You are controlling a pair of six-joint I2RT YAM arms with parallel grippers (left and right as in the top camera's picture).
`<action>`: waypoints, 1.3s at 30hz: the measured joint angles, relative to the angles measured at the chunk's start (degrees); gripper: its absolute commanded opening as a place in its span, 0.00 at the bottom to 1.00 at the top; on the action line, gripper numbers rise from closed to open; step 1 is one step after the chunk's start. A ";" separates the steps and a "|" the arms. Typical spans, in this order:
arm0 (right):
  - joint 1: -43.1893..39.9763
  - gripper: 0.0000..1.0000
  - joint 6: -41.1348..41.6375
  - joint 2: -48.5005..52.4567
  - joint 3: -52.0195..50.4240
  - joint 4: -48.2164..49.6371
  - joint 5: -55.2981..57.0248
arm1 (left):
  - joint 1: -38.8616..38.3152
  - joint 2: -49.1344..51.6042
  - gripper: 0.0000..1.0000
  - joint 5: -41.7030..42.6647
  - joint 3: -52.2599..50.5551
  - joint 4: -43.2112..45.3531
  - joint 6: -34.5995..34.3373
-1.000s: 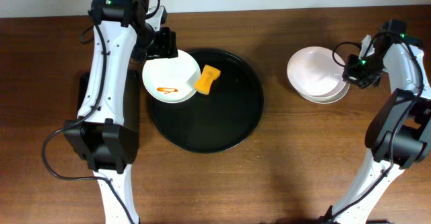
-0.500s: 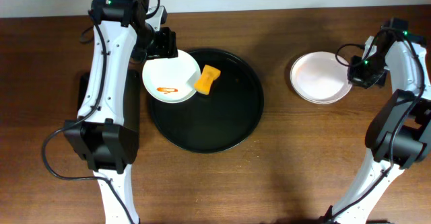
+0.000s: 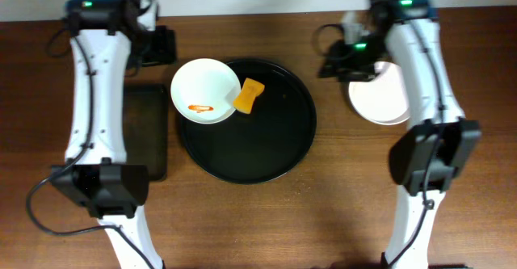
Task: Clean dirty plates on tray and stack at the side
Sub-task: 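Lower the plate onto the cleaned plate on the table and release, then grasp the sponge on the round tray with the left gripper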
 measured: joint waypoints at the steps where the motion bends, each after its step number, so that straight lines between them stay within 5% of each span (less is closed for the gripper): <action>1: 2.75 0.68 1.46 0.00 -0.07 1.60 -0.02 | 1.03 -0.39 0.78 -0.35 0.00 -0.11 -0.02; 6: 19.45 0.86 13.44 0.00 -0.09 12.66 8.48 | 8.26 -0.59 0.84 0.37 0.00 -2.47 -0.07; 12: 29.64 0.88 22.01 -0.11 -2.23 15.69 24.15 | 8.63 -0.59 0.84 8.92 -0.02 -1.16 0.22; 16: 19.12 0.97 21.46 -3.28 -2.16 6.60 25.99 | 0.20 -0.57 0.84 10.67 -0.02 0.44 0.35; 19: -2.05 0.99 18.34 -9.09 -1.38 -5.16 27.17 | -10.51 0.22 0.85 9.92 -0.02 3.34 0.48; 26: -22.27 0.99 6.45 -9.90 -1.73 -9.79 20.09 | -26.21 14.88 0.85 -0.74 -0.02 7.32 0.66; 32: -24.26 0.99 2.93 -9.90 -1.75 -9.90 15.50 | -26.43 21.00 0.86 -7.32 -0.20 9.51 0.61; 34: -23.87 0.99 2.25 -9.90 -1.79 -9.90 14.97 | -26.38 21.07 0.73 -8.63 -0.20 9.49 0.59; 39: -23.41 0.99 1.97 -9.90 -1.79 -9.92 14.62 | -26.38 21.07 0.74 -9.51 -1.81 10.47 0.39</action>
